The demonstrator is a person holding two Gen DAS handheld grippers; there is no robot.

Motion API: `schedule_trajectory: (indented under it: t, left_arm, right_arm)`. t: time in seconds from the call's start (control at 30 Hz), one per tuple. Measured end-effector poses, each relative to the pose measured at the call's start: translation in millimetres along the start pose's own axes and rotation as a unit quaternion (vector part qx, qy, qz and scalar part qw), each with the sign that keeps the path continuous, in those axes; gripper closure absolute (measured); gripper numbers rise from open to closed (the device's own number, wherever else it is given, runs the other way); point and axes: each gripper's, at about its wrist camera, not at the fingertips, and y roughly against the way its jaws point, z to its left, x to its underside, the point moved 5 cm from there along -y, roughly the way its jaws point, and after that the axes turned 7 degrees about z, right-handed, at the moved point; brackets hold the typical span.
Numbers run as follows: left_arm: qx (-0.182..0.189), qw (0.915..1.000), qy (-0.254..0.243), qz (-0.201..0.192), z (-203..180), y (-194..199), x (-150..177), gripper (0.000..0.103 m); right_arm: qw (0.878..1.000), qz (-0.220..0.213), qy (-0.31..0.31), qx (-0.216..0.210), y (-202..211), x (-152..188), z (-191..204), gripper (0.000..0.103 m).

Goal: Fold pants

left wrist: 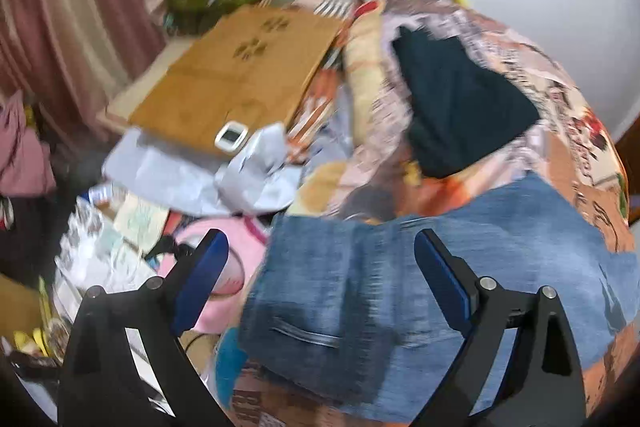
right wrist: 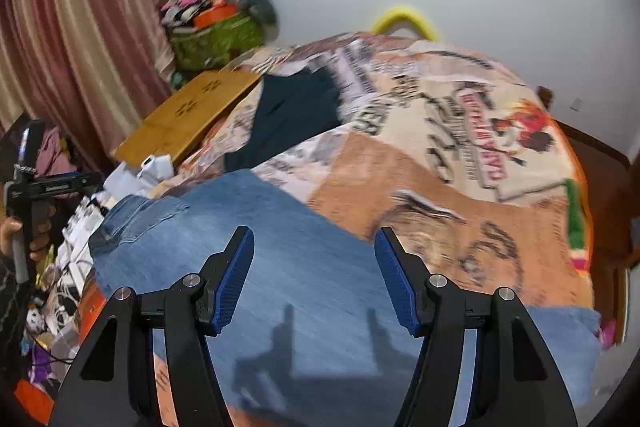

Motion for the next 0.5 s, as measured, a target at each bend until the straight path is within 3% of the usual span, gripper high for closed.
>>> schedule_trajectory:
  t: [0.2, 0.27, 0.5]
  left_arm:
    - [0.013, 0.9965, 0.058, 0.058, 41, -60, 2, 0.009]
    - [0.020, 0.9950, 0.062, 0.076, 42, -77, 4, 0.016]
    - [0.070, 0.9897, 0.051, 0.114, 31, -112, 9, 0.061]
  right_arm:
    - [0.999, 0.035, 0.030, -0.021, -51, -27, 30, 0.044]
    - [0.998, 0.048, 0.034, -0.029, -69, -34, 36, 0.044]
    - [0.993, 0.089, 0.049, -0.066, -134, -59, 58, 0.047]
